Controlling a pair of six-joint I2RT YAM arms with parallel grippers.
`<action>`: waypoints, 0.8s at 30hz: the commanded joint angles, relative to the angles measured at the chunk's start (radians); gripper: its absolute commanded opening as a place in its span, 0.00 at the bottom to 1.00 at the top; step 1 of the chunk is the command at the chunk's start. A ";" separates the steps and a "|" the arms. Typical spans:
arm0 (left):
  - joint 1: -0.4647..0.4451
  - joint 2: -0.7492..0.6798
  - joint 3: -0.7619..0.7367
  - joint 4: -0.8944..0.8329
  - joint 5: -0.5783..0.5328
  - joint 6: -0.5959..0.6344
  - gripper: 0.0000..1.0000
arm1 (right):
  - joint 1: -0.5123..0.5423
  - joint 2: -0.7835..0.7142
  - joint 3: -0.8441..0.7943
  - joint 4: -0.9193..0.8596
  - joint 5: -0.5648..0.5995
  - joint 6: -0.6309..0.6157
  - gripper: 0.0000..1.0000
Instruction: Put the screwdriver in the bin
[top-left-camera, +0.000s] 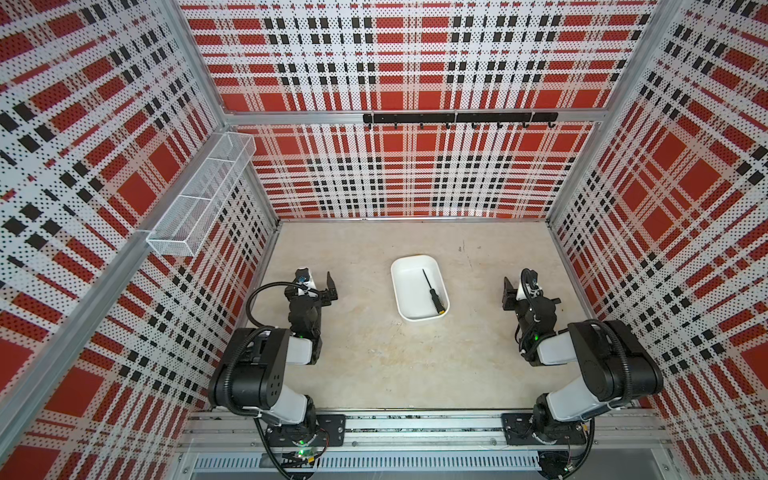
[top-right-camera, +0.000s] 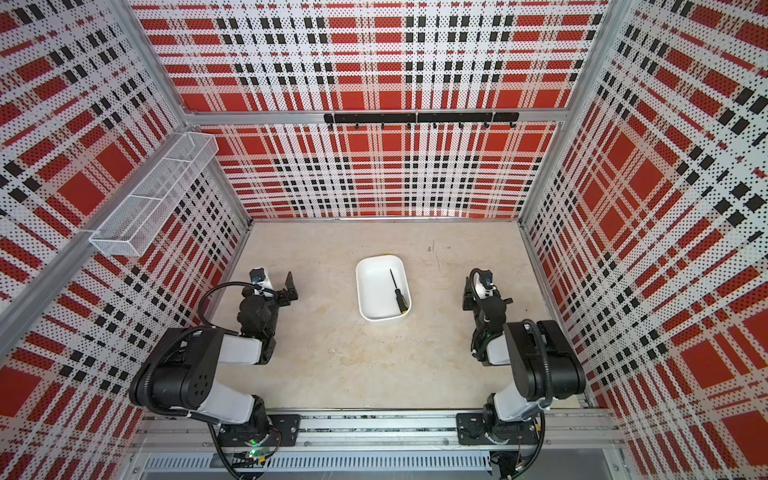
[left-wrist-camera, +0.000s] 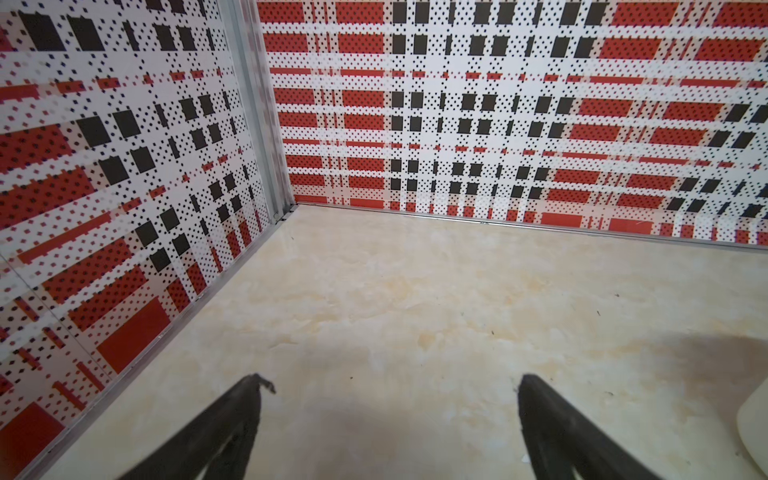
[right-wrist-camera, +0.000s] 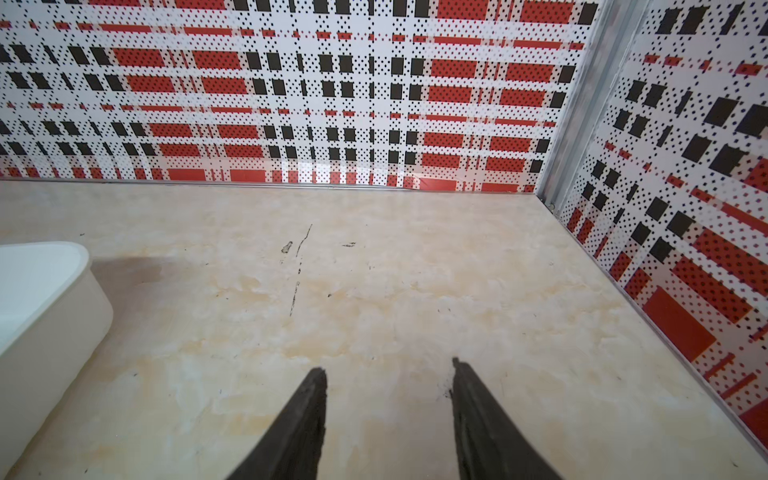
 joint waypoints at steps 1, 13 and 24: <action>0.019 0.010 0.012 0.055 0.044 -0.019 0.98 | -0.011 0.005 0.018 -0.023 -0.004 -0.013 0.54; 0.039 0.010 0.009 0.060 0.089 -0.031 0.98 | -0.032 0.007 0.033 -0.054 -0.027 0.007 0.66; 0.038 0.009 0.007 0.062 0.085 -0.030 0.98 | -0.033 0.007 0.031 -0.051 -0.027 0.007 1.00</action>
